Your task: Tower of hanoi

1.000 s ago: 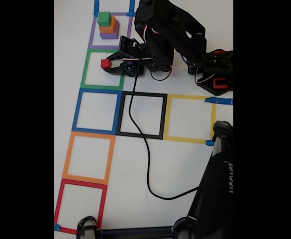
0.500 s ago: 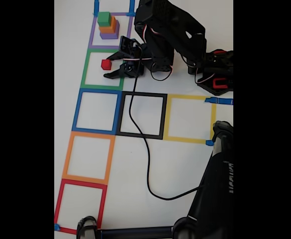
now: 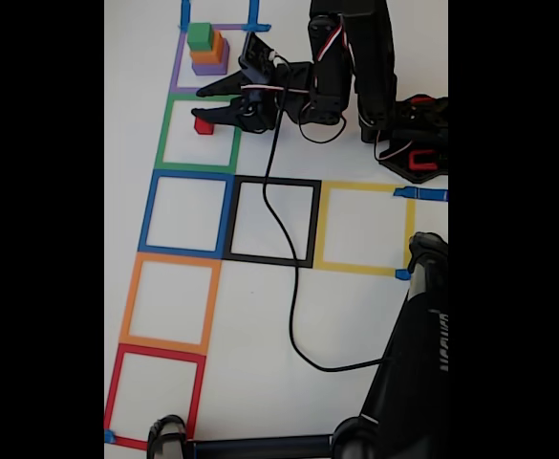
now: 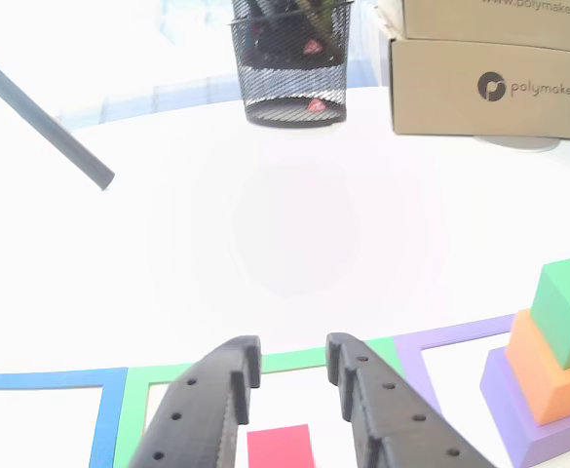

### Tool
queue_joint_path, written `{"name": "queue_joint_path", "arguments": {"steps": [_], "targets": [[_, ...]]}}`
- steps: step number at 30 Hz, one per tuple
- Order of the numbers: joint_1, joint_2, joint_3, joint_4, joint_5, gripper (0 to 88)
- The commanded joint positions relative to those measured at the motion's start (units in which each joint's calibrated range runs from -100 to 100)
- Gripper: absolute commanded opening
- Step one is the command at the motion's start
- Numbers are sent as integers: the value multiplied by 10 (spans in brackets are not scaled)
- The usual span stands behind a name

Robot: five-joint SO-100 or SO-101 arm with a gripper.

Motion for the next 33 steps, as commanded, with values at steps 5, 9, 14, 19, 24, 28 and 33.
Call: {"name": "queue_joint_path", "arguments": {"steps": [5, 9, 14, 19, 24, 28, 33], "targets": [[50, -267, -7, 232, -14, 2], [70, -395, -99, 482, 18, 1], [94, -489, -245, 768, 98, 1], [124, -547, -465, 1110, 101, 1], [176, -553, -628, 1315, 132, 2], [228, -565, -696, 1396, 160, 2], [324, -577, -748, 1449, 194, 8]]}}
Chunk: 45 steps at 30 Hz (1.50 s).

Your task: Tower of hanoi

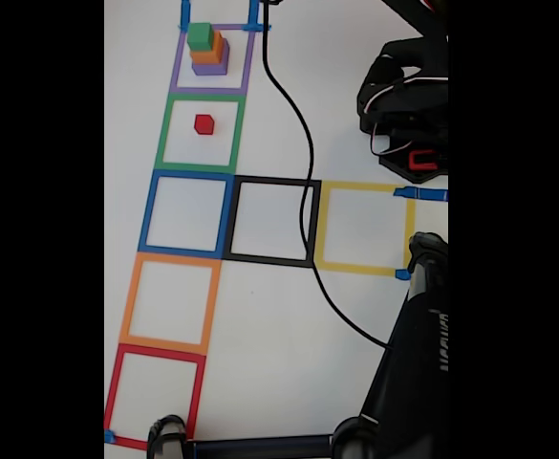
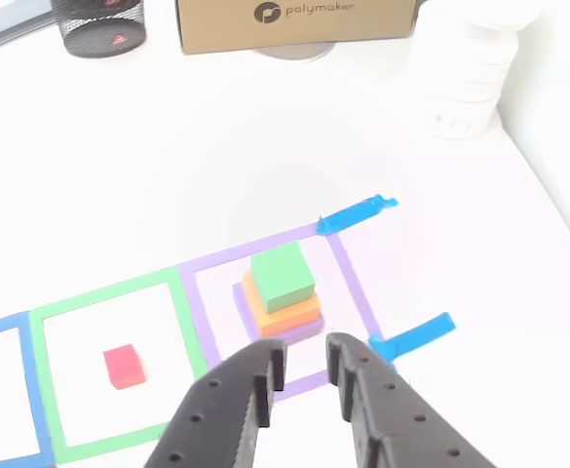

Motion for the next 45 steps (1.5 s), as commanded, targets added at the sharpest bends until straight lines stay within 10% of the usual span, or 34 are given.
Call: {"name": "queue_joint_path", "arguments": {"steps": [1, 11, 23, 45], "targets": [[88, -19, -58, 41, 20, 7], [199, -79, 85, 20, 20, 36], [150, -24, 425, -402, 20, 174], [55, 324, 541, -944, 20, 280]]}}
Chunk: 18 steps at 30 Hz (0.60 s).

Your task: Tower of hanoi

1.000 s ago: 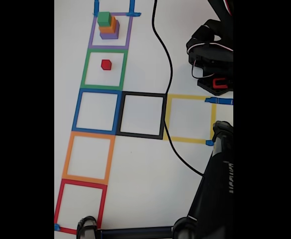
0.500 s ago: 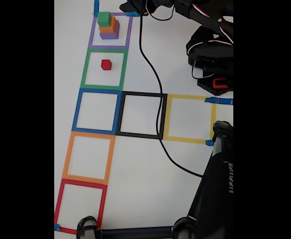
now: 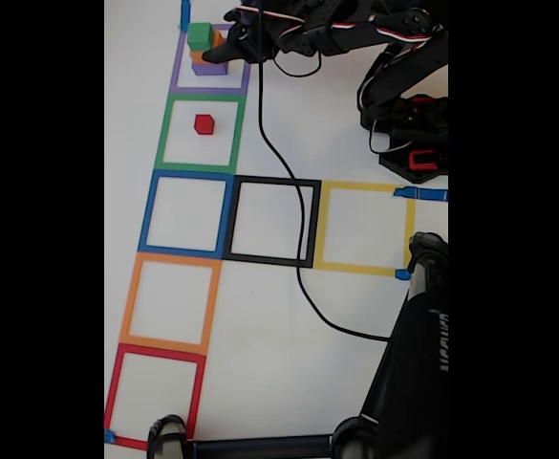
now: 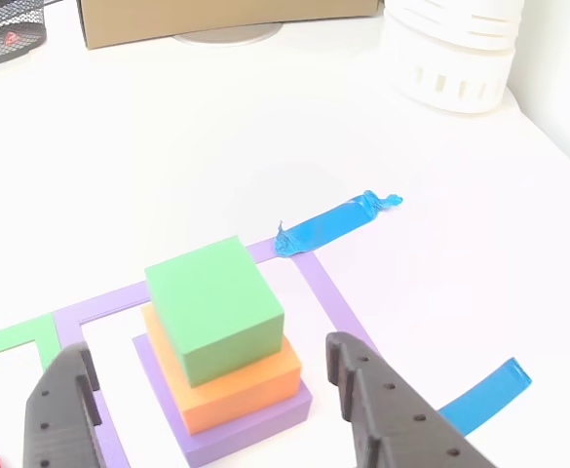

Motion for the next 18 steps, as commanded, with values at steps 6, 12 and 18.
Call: {"name": "queue_joint_path", "arguments": {"steps": [6, 12, 18], "targets": [[-12, 94, -2, -143, 4, 284], [-6, 138, 1, -204, 4, 293], [-3, 181, -2, -253, 4, 309]]}}
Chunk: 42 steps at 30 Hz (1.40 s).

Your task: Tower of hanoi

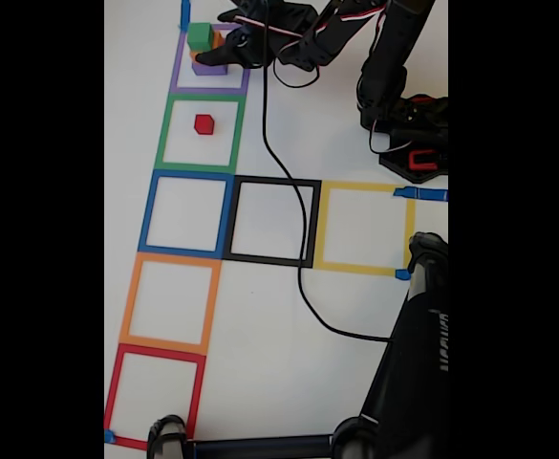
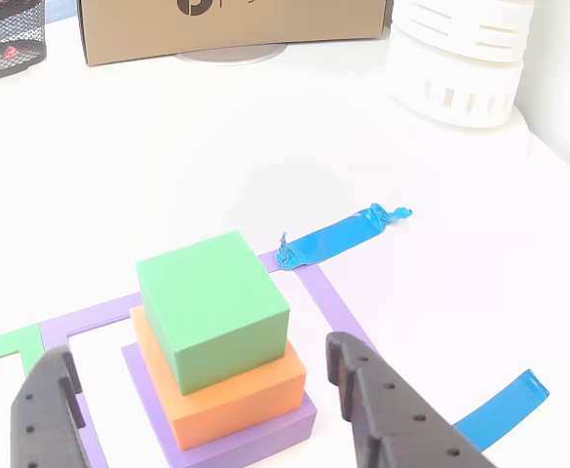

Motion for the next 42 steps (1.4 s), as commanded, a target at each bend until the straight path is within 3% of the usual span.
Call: {"name": "queue_joint_path", "arguments": {"steps": [1, 42], "targets": [[1, 13, -9, -45, 4, 313], [-23, 176, -120, -131, 4, 287]]}}
